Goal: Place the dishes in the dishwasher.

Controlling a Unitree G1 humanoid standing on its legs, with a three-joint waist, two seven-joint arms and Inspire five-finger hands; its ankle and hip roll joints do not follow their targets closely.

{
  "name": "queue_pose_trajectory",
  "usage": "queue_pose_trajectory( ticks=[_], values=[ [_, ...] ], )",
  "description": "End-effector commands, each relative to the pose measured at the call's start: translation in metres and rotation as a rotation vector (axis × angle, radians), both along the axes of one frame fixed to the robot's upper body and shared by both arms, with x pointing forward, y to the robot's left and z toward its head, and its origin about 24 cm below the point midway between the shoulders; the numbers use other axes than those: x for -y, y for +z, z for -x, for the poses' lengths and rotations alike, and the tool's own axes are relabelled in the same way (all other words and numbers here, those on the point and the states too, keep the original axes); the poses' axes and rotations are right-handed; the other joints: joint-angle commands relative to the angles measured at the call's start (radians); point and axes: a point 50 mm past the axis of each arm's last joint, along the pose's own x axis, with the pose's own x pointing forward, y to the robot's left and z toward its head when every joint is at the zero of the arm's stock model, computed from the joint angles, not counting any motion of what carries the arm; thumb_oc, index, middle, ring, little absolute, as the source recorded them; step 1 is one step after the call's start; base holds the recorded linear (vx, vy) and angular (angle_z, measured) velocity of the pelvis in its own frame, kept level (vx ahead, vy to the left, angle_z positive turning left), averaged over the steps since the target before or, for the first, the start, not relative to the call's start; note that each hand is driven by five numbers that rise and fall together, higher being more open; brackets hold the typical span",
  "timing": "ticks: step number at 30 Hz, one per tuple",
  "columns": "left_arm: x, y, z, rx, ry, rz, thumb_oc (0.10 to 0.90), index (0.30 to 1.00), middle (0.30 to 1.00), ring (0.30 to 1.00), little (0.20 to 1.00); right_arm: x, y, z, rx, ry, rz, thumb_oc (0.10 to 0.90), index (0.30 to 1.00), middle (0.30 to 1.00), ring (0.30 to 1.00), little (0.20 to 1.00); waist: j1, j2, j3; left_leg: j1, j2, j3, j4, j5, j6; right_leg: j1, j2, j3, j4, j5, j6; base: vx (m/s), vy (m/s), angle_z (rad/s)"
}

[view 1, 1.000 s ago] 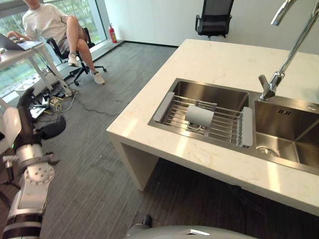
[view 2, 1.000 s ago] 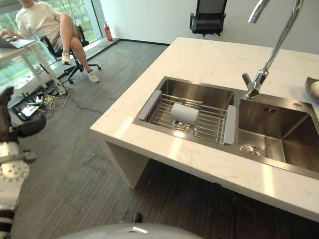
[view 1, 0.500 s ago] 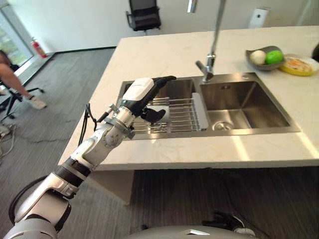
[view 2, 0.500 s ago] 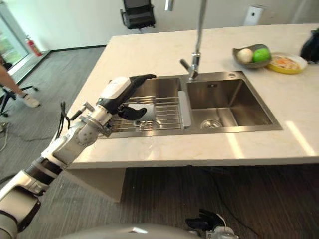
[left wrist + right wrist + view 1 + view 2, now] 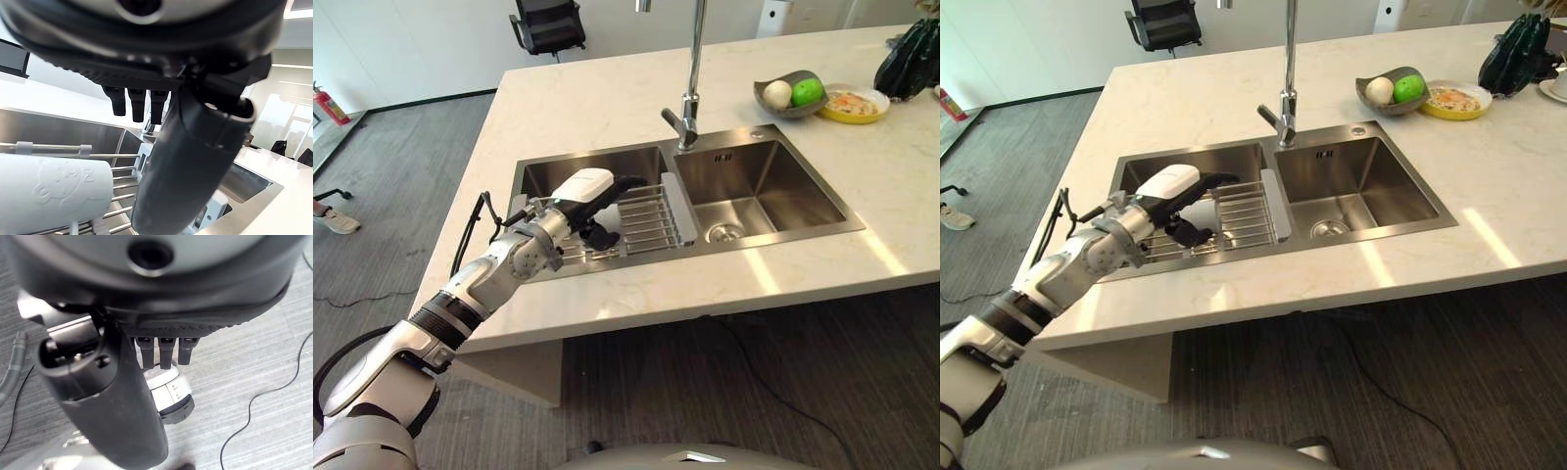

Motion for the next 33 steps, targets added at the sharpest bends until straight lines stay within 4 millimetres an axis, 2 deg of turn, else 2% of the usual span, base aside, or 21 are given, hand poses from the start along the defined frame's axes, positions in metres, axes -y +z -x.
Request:
queue_pose_trajectory(
  ticks=[1,4,5,6,7,11,15,24,25,26,27,28,29,33],
  values=[
    [-0.013,0.056,-0.021,0.199,0.082,0.07,0.8,0.9,0.9,0.9,0.9,0.003,0.01,-0.054,0.214,0.076,0.004,0.8,0.9,0.9,0.9,0.9,0.041,-0.001,-0.016,0.044,-0.022,-0.019,0.015,-0.104,0.041,-0.077,0.03,-0.035,0.012,0.071,0.023,-0.03,-0.006,0.03],
    [-0.018,0.052,-0.025,0.194,0.117,0.059,0.8,0.9,0.9,0.9,0.9,-0.001,0.023,-0.082,0.345,0.137,-0.008,0.8,0.9,0.9,0.9,0.9,0.04,-0.002,-0.017,0.042,-0.022,-0.019,0.015,-0.103,0.04,-0.078,0.029,-0.035,0.011,0.071,0.023,0.0,0.0,0.0],
    [-0.018,0.052,-0.025,0.193,0.116,0.06,0.8,0.9,0.9,0.9,0.9,-0.001,0.023,-0.081,0.343,0.137,-0.007,0.8,0.9,0.9,0.9,0.9,0.04,-0.001,-0.018,0.047,-0.022,-0.02,0.014,-0.111,0.04,-0.073,0.028,-0.037,0.011,0.065,0.024,0.0,0.0,0.0],
    [-0.02,0.05,-0.028,0.191,0.14,0.049,0.8,0.9,0.9,0.9,0.9,-0.002,0.033,-0.094,0.41,0.19,-0.008,0.8,0.9,0.9,0.9,0.9,0.038,-0.002,-0.017,0.047,-0.023,-0.019,0.014,-0.11,0.039,-0.073,0.028,-0.037,0.011,0.065,0.023,0.0,0.0,0.0],
    [-0.021,0.049,-0.03,0.19,0.149,0.049,0.8,0.9,0.9,0.9,0.9,-0.002,0.036,-0.097,0.428,0.211,-0.007,0.8,0.9,0.9,0.9,0.9,0.037,-0.003,-0.017,0.042,-0.022,-0.018,0.013,-0.103,0.039,-0.077,0.028,-0.036,0.011,0.072,0.022,0.0,0.0,0.0],
    [-0.025,0.044,-0.033,0.182,0.185,0.041,0.8,0.9,0.9,0.9,0.9,0.001,0.041,-0.096,0.439,0.233,-0.002,0.8,0.9,0.9,0.9,0.9,0.032,-0.005,-0.016,0.047,-0.022,-0.016,0.013,-0.111,0.038,-0.072,0.026,-0.042,0.011,0.065,0.023,0.01,0.001,0.0],
    [-0.031,0.03,-0.038,0.139,0.248,0.052,0.8,0.9,0.9,0.9,0.9,0.004,0.041,-0.085,0.413,0.225,0.009,0.8,0.9,0.9,0.9,0.9,0.023,-0.008,-0.012,0.044,-0.022,-0.014,0.012,-0.112,0.039,-0.078,0.027,-0.037,0.011,0.068,0.022,0.0,0.0,0.0],
    [-0.047,0.017,-0.043,0.112,0.365,0.077,0.8,0.9,0.9,0.9,0.9,-0.005,0.046,-0.082,0.441,0.22,-0.03,0.8,0.9,0.9,0.9,0.9,0.01,-0.013,-0.005,0.038,-0.022,-0.003,0.013,-0.113,0.039,-0.095,0.028,-0.02,0.013,0.075,0.023,0.0,0.0,-0.02],
    [-0.054,0.012,-0.045,0.099,0.411,0.079,0.8,0.9,0.9,0.9,0.9,-0.009,0.047,-0.083,0.452,0.222,-0.042,0.8,0.9,0.9,0.9,0.9,0.005,-0.013,-0.004,0.039,-0.022,0.003,0.014,-0.114,0.039,-0.097,0.027,-0.014,0.012,0.077,0.023,0.02,0.0,-0.05],
    [-0.057,0.01,-0.046,0.093,0.445,0.086,0.8,0.9,0.9,0.9,0.9,-0.001,0.047,-0.078,0.433,0.231,-0.015,0.8,0.9,0.9,0.9,0.9,0.0,-0.012,0.001,0.041,-0.022,0.008,0.015,-0.115,0.041,-0.101,0.028,-0.006,0.013,0.079,0.023,0.02,0.0,-0.05],
    [-0.057,0.01,-0.046,0.093,0.445,0.086,0.8,0.9,0.9,0.9,0.9,-0.001,0.047,-0.078,0.433,0.231,-0.015,0.8,0.9,0.9,0.9,0.9,0.0,-0.012,0.001,0.041,-0.022,0.008,0.015,-0.115,0.041,-0.101,0.028,-0.006,0.013,0.079,0.023,0.0,0.003,-0.12],
    [-0.06,0.007,-0.048,0.076,0.466,0.079,0.8,0.9,0.9,0.9,0.9,0.003,0.038,-0.067,0.367,0.196,-0.008,0.8,0.9,0.9,0.9,0.9,-0.005,-0.01,0.004,0.042,-0.022,0.011,0.015,-0.115,0.042,-0.106,0.03,-0.002,0.015,0.081,0.022,-0.01,0.002,-0.22],
    [-0.061,0.006,-0.053,0.058,0.494,0.078,0.8,0.9,0.9,0.9,0.9,0.006,0.027,-0.066,0.305,0.163,0.008,0.8,0.9,0.9,0.9,0.9,-0.01,-0.009,0.009,0.042,-0.022,0.017,0.014,-0.115,0.044,-0.112,0.032,0.009,0.014,0.084,0.023,-0.01,0.009,-0.23],
    [-0.065,0.002,-0.055,0.01,0.521,0.071,0.8,0.9,0.9,0.9,0.9,0.01,0.02,-0.064,0.255,0.134,0.029,0.8,0.9,0.9,0.9,0.9,-0.012,-0.001,0.011,0.044,-0.025,0.027,0.013,-0.118,0.047,-0.119,0.03,0.018,0.014,0.086,0.025,0.01,0.015,-0.2]
  ],
)
